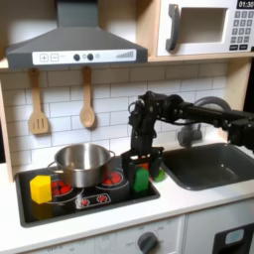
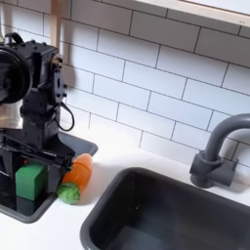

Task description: Reach green block

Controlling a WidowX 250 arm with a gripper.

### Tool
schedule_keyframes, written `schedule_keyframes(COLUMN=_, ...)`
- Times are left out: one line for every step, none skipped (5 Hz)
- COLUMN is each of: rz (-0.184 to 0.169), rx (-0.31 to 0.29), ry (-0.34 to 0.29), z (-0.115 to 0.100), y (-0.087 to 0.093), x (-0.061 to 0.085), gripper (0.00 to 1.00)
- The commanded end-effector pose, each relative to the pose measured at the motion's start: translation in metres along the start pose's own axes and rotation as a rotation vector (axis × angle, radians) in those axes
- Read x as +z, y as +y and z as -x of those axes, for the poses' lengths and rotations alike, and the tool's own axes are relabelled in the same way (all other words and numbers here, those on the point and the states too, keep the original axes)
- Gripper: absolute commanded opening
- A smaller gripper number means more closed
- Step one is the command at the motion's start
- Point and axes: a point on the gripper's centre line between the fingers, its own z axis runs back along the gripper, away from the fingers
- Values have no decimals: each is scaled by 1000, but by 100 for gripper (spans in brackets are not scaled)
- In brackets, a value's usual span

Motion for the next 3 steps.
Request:
schedule_keyframes(rz=-1, rx=-8, ry=20, z=-3, y=4, x=-14, gripper=100)
schedule_keyframes(rz=1, rx=-23, ry=19, z=-6, y=2, x=-16, gripper=100)
schedule_keyframes(rz=11, rx=-34, ry=37, z=-3, y=3, x=-22, gripper=100)
